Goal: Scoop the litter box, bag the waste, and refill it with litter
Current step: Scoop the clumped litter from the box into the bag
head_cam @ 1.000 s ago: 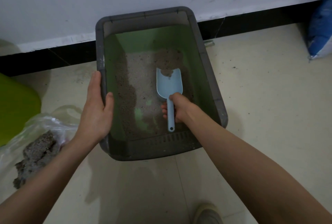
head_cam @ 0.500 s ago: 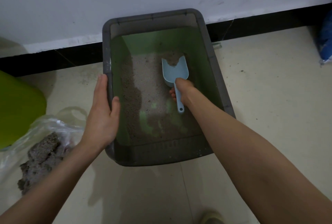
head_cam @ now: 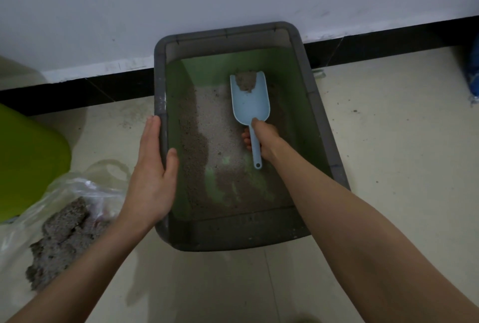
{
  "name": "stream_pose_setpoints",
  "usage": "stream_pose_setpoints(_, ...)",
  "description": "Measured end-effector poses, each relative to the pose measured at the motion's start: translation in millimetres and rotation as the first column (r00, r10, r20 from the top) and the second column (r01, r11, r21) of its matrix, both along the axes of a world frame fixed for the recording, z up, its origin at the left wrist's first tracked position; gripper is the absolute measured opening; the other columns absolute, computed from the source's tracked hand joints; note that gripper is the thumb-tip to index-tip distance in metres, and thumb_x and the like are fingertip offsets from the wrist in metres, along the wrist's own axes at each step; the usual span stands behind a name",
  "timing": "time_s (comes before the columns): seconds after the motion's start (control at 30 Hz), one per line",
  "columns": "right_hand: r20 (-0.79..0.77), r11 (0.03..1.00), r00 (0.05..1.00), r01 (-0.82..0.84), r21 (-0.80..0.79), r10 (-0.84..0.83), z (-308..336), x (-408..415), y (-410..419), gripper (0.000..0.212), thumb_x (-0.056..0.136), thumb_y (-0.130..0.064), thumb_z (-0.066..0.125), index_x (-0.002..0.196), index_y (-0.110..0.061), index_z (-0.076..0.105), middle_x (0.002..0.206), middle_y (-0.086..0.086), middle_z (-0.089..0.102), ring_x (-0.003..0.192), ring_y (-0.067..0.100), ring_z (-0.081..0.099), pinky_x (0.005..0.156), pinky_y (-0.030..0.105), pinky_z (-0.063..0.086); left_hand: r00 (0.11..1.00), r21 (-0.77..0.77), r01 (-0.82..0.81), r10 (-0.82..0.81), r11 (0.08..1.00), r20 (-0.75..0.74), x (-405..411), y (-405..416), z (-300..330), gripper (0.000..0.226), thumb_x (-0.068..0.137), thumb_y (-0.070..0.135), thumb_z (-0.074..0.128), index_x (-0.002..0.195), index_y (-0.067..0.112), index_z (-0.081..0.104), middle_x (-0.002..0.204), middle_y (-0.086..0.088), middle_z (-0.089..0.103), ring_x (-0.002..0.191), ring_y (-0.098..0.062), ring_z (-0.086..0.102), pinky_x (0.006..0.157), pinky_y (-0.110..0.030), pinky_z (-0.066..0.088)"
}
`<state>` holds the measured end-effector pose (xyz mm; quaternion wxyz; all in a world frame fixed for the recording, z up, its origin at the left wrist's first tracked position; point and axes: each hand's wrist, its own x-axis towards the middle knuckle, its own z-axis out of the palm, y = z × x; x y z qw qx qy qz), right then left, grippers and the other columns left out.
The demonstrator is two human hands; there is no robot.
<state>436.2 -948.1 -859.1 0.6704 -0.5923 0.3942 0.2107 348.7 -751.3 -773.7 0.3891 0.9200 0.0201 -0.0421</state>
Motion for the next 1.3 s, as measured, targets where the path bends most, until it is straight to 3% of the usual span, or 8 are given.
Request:
stream_pose_setpoints(0.23,0.048,0.997,0.999,0.018,0.082,-0.022,2,-15,-3,0.035,0.1,-0.023,0.039,0.126,-0.001,0.048,0.077,0.007,0.057,0.066,0.016,0.052,0.075,0.032,0.047,1.0,-0.006,-0.003,0.002,1.0,-0.007,-1,-1,2,0.058,0.099,0.022,0.036,0.149,0.026,0.007,0.157,0.008,0.01,0.143,-0.011,0.015,0.117,-0.037,0.018)
stream_pose_setpoints(0.3,0.026,0.995,1.0,0.012,0.103,-0.015,4,-24,-2,0.032,0.099,-0.021,0.038,0.122,-0.003,0.05,0.077,0.007,0.056,0.065,0.016,0.052,0.07,0.031,0.048,1.0,-0.014,0.003,-0.003,1.0,-0.008,0,0,2,0.058,0.098,0.022,0.036,0.149,0.026,0.008,0.156,0.007,0.012,0.142,-0.012,0.017,0.117,-0.04,0.02)
stream_pose_setpoints(0.43,-0.053,0.99,0.997,-0.042,0.132,0.049,13,-37,-2,0.024,0.098,-0.019,0.036,0.092,-0.003,0.053,0.075,0.009,0.052,0.061,0.016,0.049,0.055,0.027,0.043,1.0,-0.019,0.006,-0.006,1.0,-0.012,0,2,1,0.057,0.098,0.025,0.036,0.148,0.028,0.008,0.155,0.005,0.016,0.141,-0.016,0.022,0.114,-0.046,0.026)
stream_pose_setpoints(0.77,-0.159,0.985,0.974,-0.154,0.072,0.164,16,-42,5,0.024,0.099,-0.019,0.032,0.103,-0.002,0.048,0.071,0.009,0.05,0.059,0.018,0.046,0.053,0.029,0.04,1.0,-0.041,-0.006,0.005,0.999,-0.023,0,1,2,0.057,0.099,0.025,0.036,0.148,0.028,0.008,0.156,0.008,0.014,0.142,-0.013,0.019,0.115,-0.044,0.025)
stream_pose_setpoints(1.03,-0.125,0.99,0.982,-0.135,0.039,0.138,12,-12,7,0.025,0.101,-0.022,0.032,0.103,-0.001,0.047,0.068,0.009,0.05,0.056,0.017,0.044,0.05,0.027,0.036,1.0,-0.032,-0.01,0.009,0.999,-0.023,0,-1,3,0.058,0.098,0.024,0.036,0.149,0.028,0.006,0.156,0.008,0.012,0.143,-0.011,0.017,0.116,-0.043,0.023)
stream_pose_setpoints(1.3,-0.065,0.993,0.991,-0.114,0.008,0.114,8,12,8,0.024,0.1,-0.019,0.032,0.098,-0.001,0.048,0.067,0.009,0.05,0.055,0.017,0.043,0.05,0.027,0.036,1.0,-0.015,-0.016,0.016,1.0,-0.015,-1,-3,5,0.059,0.098,0.023,0.036,0.149,0.026,0.005,0.157,0.01,0.007,0.143,-0.007,0.011,0.116,-0.03,0.015)
